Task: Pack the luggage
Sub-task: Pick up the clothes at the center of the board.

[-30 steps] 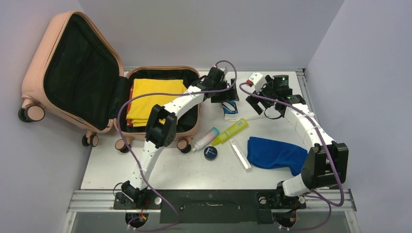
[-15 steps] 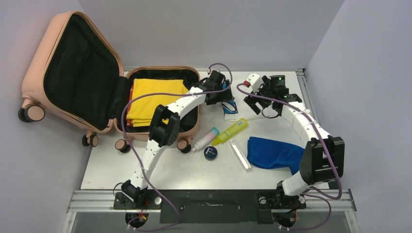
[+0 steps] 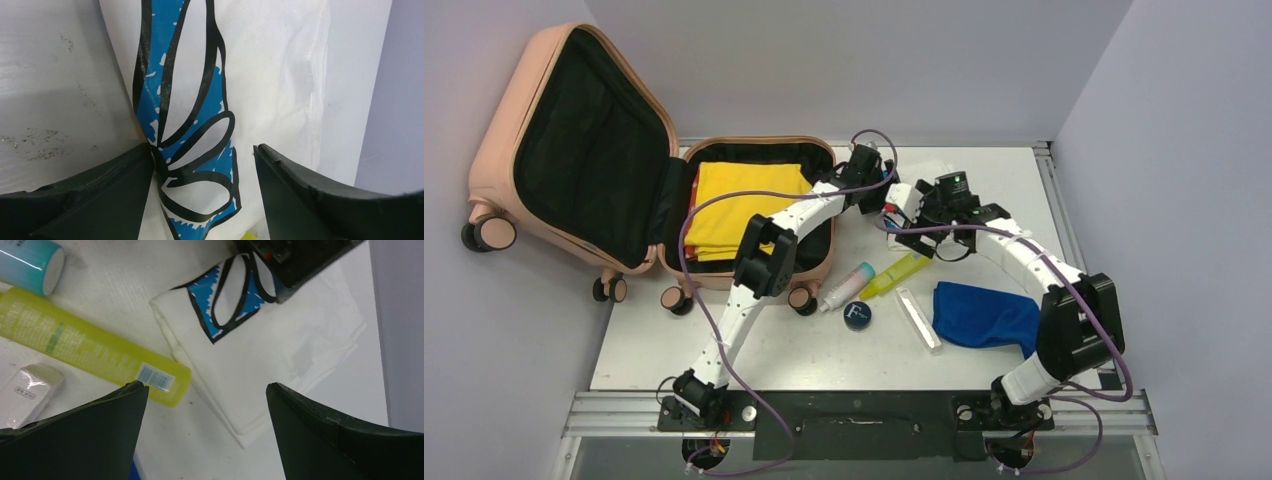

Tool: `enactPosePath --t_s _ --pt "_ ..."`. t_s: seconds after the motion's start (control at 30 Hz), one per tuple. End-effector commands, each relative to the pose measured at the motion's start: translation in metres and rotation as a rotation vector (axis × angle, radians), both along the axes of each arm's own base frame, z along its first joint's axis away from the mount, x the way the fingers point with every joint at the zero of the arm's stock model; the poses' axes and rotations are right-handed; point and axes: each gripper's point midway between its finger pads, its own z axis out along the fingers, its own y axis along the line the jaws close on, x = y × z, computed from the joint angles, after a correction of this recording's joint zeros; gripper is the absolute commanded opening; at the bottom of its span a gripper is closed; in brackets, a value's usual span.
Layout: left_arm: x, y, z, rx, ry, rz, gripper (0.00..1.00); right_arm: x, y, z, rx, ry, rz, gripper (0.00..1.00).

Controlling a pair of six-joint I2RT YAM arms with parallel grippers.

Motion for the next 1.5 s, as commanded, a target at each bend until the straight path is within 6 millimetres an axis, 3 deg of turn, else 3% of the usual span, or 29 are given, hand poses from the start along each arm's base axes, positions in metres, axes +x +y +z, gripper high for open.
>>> enactPosePath --t_s 0.0,0.07,0.17,0.2,0.33,0.4,0.57,0.73,1.07,1.47 --pt "-0.022 -0.003 -0.050 0.011 0.125 -0.033 0.73 0.001 0.015 -0.004 -0.060 -0.059 0.052 0.92" --pt "-0.025 -0.002 -0.055 0.009 0.143 -0.033 0.71 0.004 0.017 -0.003 -0.064 -0.065 0.045 0.92" --pt "-0.031 -0.003 -0.061 -0.023 0.172 -0.050 0.59 0.010 0.010 0.002 -0.056 -0.079 0.008 0.92" --pt "-0.033 -0.004 -0.064 -0.039 0.181 -0.061 0.50 0.011 0.006 0.006 -0.046 -0.086 -0.010 0.92" --pt "-0.038 -0.014 -0.065 -0.126 0.200 -0.103 0.34 0.024 -0.023 0.021 0.025 -0.097 -0.103 0.92" --pt "-0.038 -0.017 -0.065 -0.151 0.203 -0.115 0.32 0.029 -0.041 0.029 0.053 -0.105 -0.151 0.92" --pt "-0.032 -0.027 -0.058 -0.214 0.189 -0.133 0.00 0.031 -0.060 0.047 0.071 -0.163 -0.208 0.93" --pt "-0.015 -0.027 -0.026 -0.180 0.113 -0.118 0.00 0.028 -0.067 0.052 0.084 -0.176 -0.230 0.93" --pt "0.016 0.019 0.057 0.087 -0.100 -0.015 0.00 0.029 -0.074 0.058 0.102 -0.184 -0.254 0.93" --pt "0.001 0.032 0.103 0.201 -0.198 -0.121 0.00 0.026 -0.074 0.060 0.104 -0.181 -0.251 0.93"
